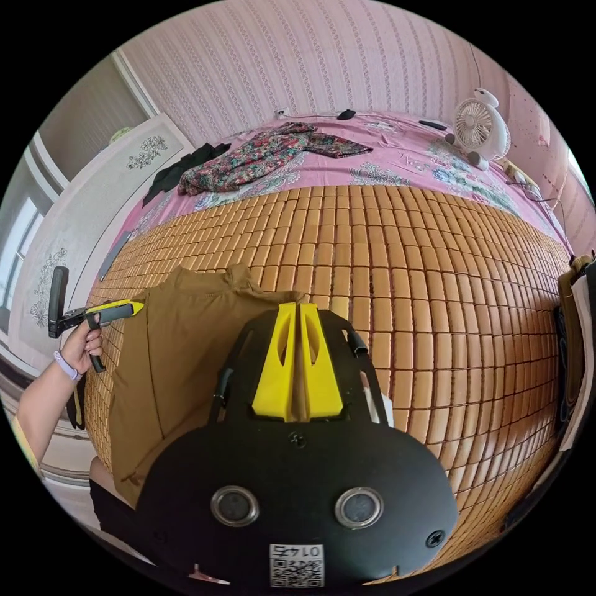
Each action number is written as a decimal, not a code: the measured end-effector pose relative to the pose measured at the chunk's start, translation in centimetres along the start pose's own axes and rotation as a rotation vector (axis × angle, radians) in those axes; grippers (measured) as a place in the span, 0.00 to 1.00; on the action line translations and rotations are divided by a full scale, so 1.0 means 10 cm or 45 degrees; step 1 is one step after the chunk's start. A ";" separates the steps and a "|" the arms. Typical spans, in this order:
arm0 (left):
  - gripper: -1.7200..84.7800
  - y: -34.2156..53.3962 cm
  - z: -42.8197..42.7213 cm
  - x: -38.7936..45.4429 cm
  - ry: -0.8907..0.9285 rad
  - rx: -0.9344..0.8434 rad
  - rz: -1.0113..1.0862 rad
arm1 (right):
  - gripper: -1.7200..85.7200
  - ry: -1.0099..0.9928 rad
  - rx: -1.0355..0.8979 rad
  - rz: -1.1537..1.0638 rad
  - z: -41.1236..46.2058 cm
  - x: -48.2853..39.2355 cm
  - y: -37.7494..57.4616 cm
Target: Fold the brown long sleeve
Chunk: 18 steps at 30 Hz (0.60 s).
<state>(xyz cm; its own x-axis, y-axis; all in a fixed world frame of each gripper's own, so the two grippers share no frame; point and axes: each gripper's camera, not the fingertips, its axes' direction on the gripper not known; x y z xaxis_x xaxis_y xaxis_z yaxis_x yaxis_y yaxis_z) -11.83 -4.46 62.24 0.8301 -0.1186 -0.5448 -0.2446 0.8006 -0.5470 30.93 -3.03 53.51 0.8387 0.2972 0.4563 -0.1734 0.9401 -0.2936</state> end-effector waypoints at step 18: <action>0.04 3.12 -1.33 0.21 0.402 0.072 0.196 | 0.10 -0.175 -0.103 -0.544 -1.93 -0.57 2.80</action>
<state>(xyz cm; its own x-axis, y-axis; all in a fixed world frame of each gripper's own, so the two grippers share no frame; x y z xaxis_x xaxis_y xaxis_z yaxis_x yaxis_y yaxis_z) -24.35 12.43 35.56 0.5874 -0.1626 -0.7928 -0.3193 0.8536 -0.4117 31.28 18.37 26.45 0.7492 -0.0901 0.6562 0.2189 0.9687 -0.1169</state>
